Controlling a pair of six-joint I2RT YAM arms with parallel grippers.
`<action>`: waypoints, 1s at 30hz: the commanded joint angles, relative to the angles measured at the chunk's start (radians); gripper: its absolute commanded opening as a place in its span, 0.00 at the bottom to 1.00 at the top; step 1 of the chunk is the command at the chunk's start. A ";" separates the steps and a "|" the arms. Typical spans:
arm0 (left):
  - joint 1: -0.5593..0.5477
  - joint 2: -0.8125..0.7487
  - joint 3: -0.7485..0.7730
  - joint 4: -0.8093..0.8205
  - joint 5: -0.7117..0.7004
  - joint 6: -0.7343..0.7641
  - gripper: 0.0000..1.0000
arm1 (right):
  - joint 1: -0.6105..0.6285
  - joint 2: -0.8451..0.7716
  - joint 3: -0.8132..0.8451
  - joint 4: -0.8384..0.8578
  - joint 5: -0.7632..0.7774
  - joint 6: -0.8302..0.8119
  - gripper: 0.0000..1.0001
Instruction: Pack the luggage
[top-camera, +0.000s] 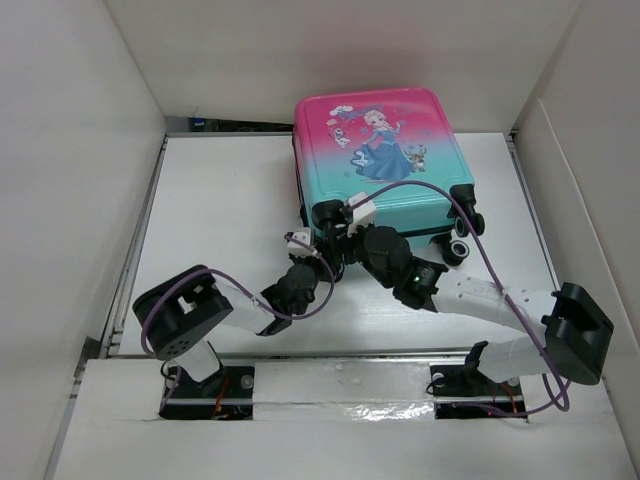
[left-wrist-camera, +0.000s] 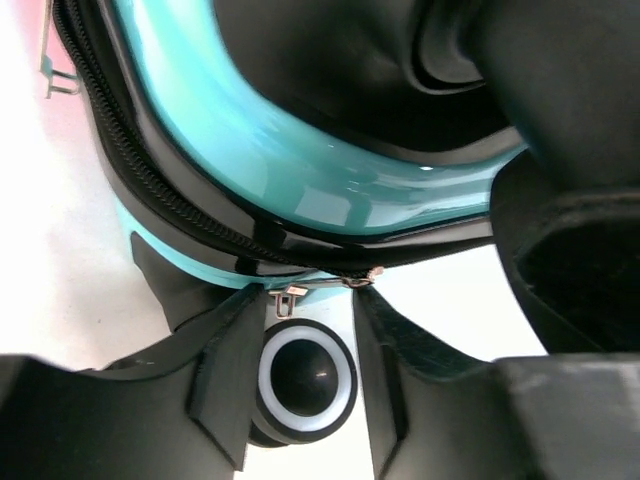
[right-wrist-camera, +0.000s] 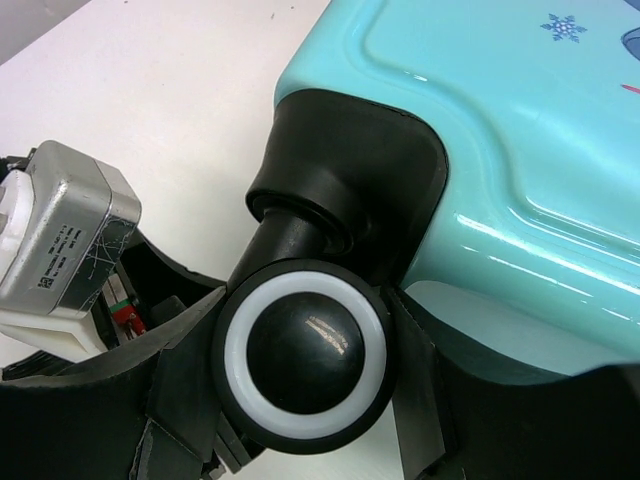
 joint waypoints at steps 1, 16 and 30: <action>-0.015 -0.004 0.082 0.176 0.007 0.018 0.35 | 0.066 -0.016 -0.003 0.091 -0.128 0.039 0.00; -0.107 -0.053 0.044 0.170 -0.147 0.112 0.00 | 0.075 -0.057 -0.079 0.143 -0.105 0.065 0.00; -0.107 -0.010 0.067 0.121 -0.004 0.136 0.42 | 0.075 -0.069 -0.068 0.118 -0.102 0.050 0.00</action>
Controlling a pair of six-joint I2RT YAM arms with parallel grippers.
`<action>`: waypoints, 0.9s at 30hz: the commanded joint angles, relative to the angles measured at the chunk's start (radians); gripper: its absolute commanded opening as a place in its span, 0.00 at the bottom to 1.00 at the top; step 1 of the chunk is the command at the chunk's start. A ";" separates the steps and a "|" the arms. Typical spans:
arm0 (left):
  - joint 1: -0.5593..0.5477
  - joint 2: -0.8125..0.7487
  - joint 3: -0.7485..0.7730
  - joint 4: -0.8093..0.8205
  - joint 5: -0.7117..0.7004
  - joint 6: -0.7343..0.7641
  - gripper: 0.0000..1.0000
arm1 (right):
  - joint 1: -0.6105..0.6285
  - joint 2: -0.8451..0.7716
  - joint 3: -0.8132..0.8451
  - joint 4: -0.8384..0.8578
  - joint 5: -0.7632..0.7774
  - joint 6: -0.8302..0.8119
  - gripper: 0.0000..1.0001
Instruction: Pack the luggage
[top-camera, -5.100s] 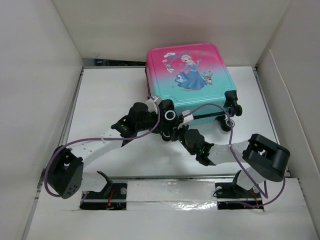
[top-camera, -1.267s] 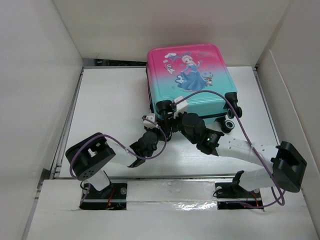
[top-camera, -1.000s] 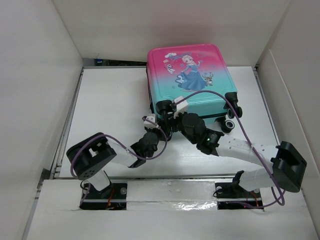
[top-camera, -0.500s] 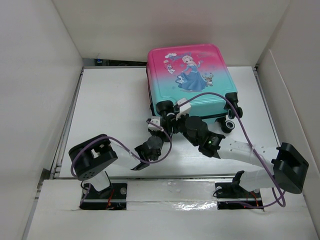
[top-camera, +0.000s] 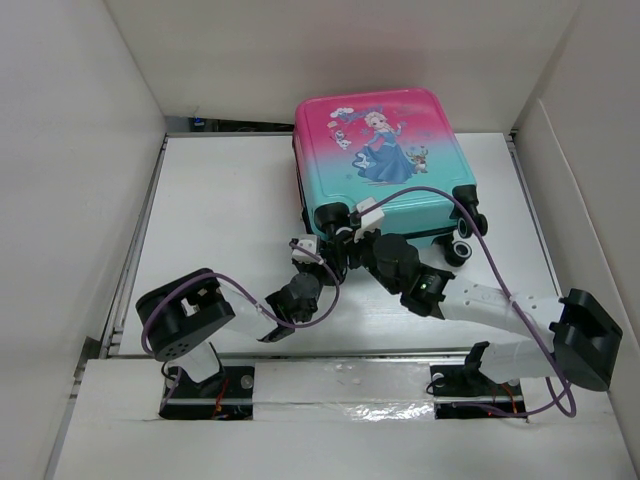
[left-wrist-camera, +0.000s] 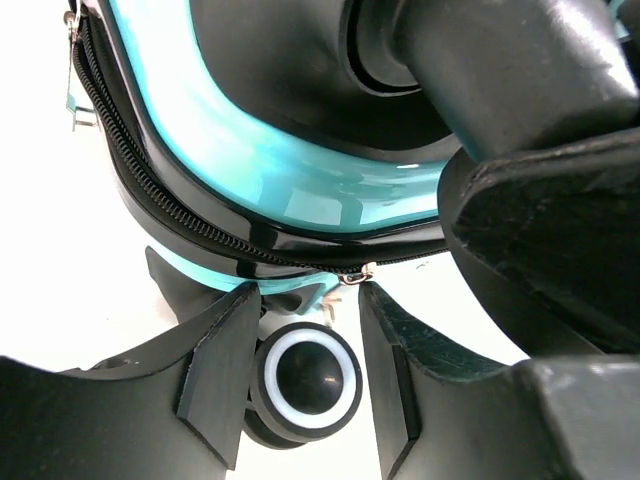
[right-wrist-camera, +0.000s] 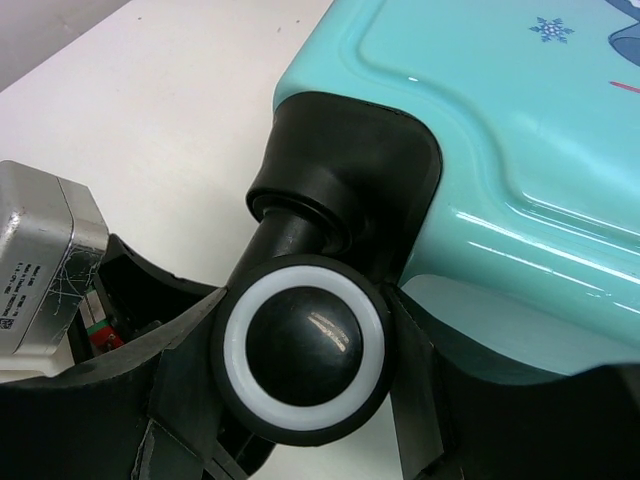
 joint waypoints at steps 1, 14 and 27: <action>-0.020 -0.016 0.073 0.065 0.138 0.048 0.42 | 0.066 -0.012 0.011 0.049 -0.101 0.047 0.00; -0.020 -0.106 -0.080 0.165 0.269 0.047 0.27 | 0.012 -0.015 0.054 0.025 -0.169 0.024 0.00; -0.010 0.009 0.071 0.114 0.143 0.080 0.35 | 0.012 -0.064 0.081 -0.003 -0.272 0.011 0.00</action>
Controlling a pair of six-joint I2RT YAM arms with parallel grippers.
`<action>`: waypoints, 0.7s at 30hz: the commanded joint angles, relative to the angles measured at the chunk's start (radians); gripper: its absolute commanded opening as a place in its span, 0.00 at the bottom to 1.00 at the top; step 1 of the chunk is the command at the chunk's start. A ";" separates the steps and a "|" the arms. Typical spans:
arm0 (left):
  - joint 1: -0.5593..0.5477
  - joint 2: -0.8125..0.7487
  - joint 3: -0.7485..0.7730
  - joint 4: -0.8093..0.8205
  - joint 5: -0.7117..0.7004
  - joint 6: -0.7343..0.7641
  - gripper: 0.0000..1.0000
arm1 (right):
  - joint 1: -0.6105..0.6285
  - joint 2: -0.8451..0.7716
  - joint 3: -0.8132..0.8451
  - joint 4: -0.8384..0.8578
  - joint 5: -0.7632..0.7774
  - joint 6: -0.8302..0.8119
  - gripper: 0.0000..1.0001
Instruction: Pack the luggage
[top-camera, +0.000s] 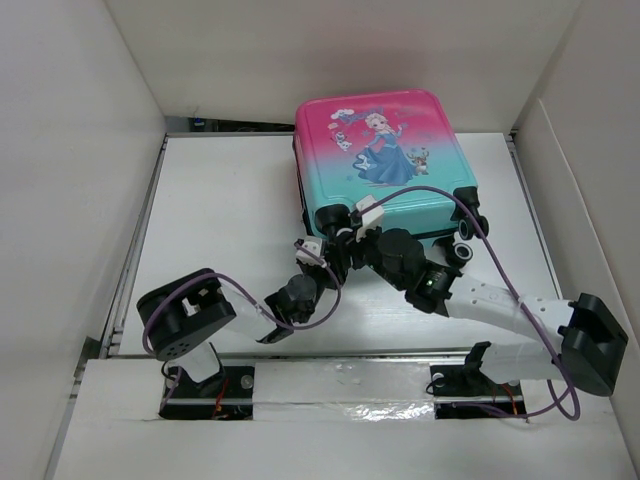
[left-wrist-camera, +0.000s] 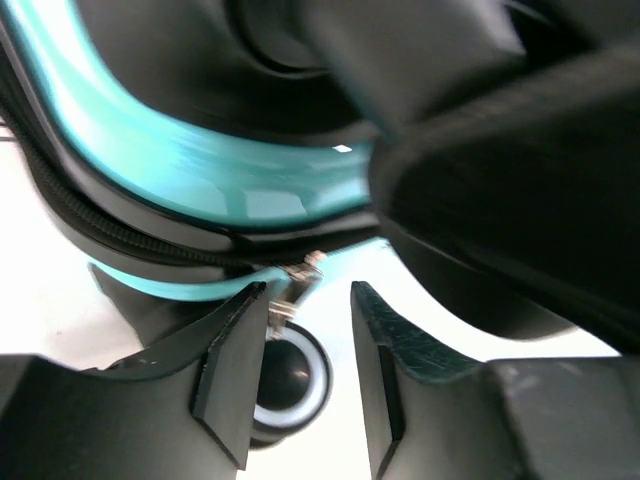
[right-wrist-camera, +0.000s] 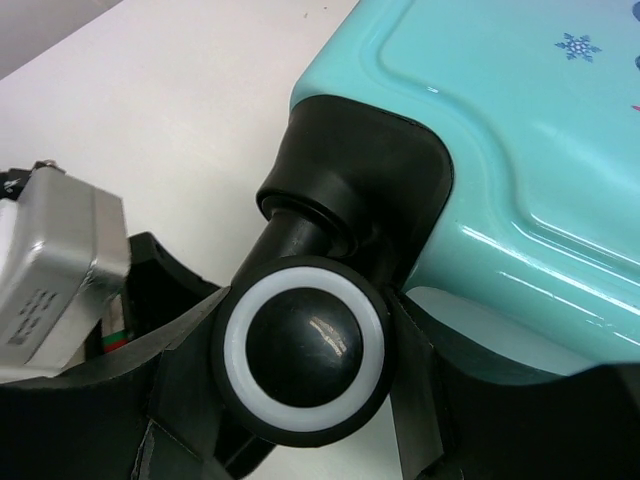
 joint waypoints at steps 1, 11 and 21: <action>0.001 0.022 0.102 0.072 -0.006 0.039 0.35 | 0.042 -0.035 0.060 0.068 -0.177 0.035 0.00; -0.021 0.093 0.138 0.294 -0.119 0.010 0.23 | 0.099 -0.006 0.048 0.072 -0.208 0.057 0.00; -0.021 0.085 0.115 0.330 -0.136 -0.001 0.01 | 0.131 0.011 0.204 -0.293 0.227 -0.104 0.00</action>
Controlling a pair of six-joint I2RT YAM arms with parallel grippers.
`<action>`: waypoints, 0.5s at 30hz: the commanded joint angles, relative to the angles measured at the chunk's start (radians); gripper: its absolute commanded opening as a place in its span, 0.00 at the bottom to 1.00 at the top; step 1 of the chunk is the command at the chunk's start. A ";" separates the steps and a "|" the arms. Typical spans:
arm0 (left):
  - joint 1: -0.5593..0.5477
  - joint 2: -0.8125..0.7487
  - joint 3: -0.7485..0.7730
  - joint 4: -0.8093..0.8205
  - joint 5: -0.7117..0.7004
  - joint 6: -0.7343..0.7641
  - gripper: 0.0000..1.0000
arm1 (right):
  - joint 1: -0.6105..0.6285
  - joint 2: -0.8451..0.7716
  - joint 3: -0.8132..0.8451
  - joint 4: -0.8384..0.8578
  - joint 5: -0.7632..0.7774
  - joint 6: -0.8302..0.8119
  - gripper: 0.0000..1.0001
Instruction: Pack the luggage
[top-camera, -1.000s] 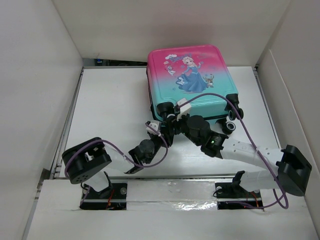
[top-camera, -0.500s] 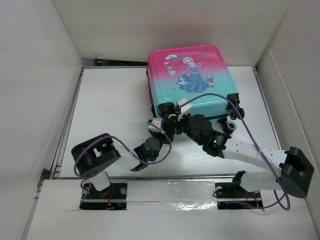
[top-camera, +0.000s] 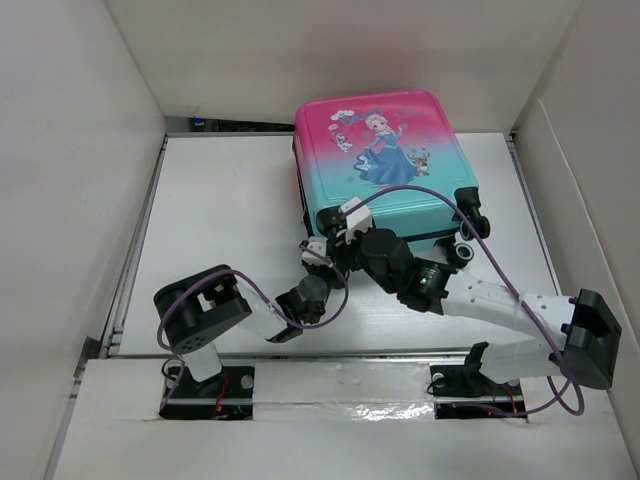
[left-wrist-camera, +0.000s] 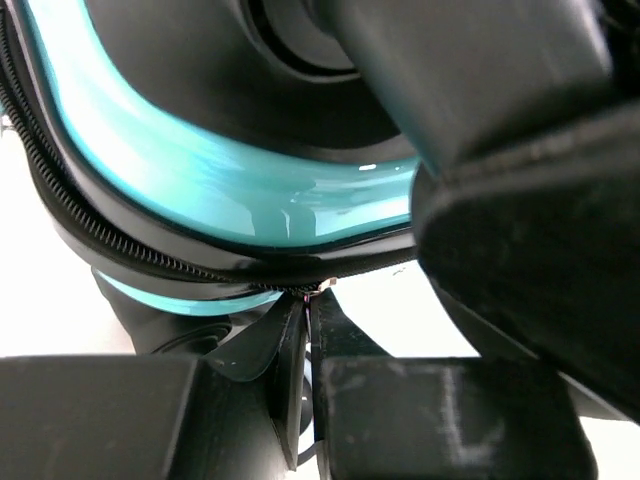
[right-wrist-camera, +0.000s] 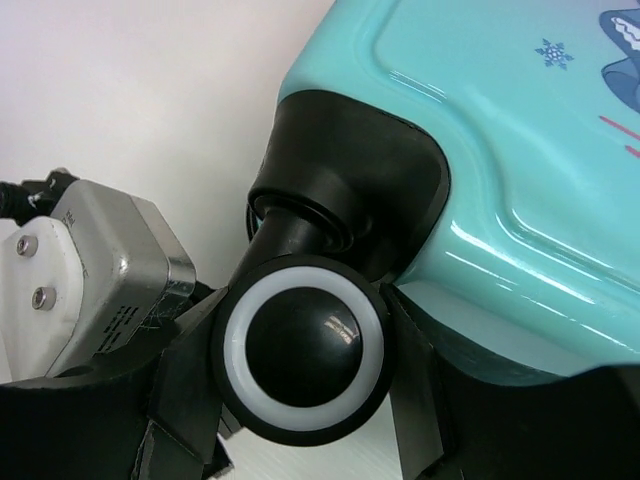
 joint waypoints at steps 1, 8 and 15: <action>0.004 -0.023 0.033 0.314 0.022 0.028 0.01 | 0.063 -0.009 0.114 -0.134 0.131 -0.067 0.00; 0.004 -0.030 0.009 0.302 0.146 0.025 0.30 | 0.063 0.026 0.216 -0.239 0.159 -0.165 0.00; 0.004 -0.023 -0.004 0.286 0.182 0.005 0.42 | 0.063 0.077 0.304 -0.300 0.135 -0.251 0.00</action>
